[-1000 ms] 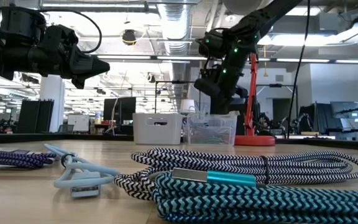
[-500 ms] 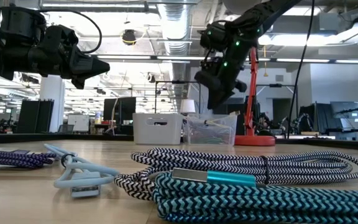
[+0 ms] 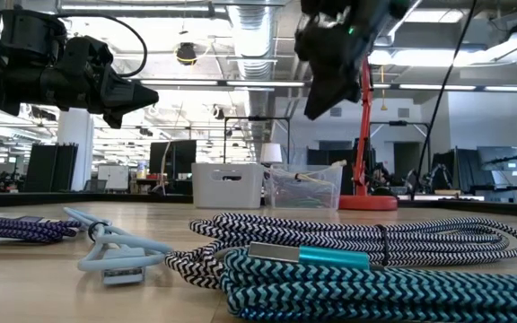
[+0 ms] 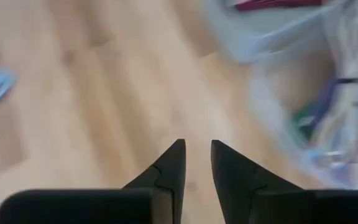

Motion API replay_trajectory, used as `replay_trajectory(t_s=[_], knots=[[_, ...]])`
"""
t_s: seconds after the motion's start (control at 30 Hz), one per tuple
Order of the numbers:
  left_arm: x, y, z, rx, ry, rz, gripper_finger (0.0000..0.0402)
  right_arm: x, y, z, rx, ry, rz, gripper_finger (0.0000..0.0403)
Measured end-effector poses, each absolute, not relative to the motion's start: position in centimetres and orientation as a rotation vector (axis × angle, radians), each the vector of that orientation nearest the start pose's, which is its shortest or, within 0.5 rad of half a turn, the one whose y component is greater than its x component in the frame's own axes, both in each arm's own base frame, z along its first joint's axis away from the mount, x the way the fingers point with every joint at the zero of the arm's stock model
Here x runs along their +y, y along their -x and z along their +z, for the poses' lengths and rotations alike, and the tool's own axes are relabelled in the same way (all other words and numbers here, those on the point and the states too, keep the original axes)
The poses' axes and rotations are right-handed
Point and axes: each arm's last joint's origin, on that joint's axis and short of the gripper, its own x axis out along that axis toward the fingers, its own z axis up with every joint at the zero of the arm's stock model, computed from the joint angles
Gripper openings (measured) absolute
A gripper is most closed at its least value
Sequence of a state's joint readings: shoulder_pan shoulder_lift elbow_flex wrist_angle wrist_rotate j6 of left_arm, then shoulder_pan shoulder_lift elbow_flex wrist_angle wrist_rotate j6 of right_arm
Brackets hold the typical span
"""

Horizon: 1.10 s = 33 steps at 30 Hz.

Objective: Pick & Place USB Port
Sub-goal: Put the black and white charger cable into the gray bin

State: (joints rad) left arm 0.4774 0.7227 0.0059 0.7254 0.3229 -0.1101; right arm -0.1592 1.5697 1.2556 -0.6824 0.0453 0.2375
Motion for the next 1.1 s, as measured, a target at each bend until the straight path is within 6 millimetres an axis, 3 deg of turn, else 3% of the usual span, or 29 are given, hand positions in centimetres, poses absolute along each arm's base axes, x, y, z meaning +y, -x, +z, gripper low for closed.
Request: replay_trajectory(t_s=[0.27,0.47,0.7,1.1], knots=[[5.7,-13.0,16.3,-0.016,0.106,0.154,0.0044,2.8,-32.0,26.8,1.013,-0.172,-0.090,0.0070],[5.7,-13.0,16.3,-0.016,0.107,0.153,0.0044,7.4,-31.5,26.5,1.024,-0.107,0.029,0.0070],[5.7,-13.0,16.3,-0.016,0.107,0.154,0.0044,10.9,-31.0,25.7,1.055,-0.160,0.056,0.0078],[5.7,-13.0,16.3,-0.016,0.110,0.154,0.0044,15.4,-31.6,19.7,1.244,-0.070,0.125,0.0163]])
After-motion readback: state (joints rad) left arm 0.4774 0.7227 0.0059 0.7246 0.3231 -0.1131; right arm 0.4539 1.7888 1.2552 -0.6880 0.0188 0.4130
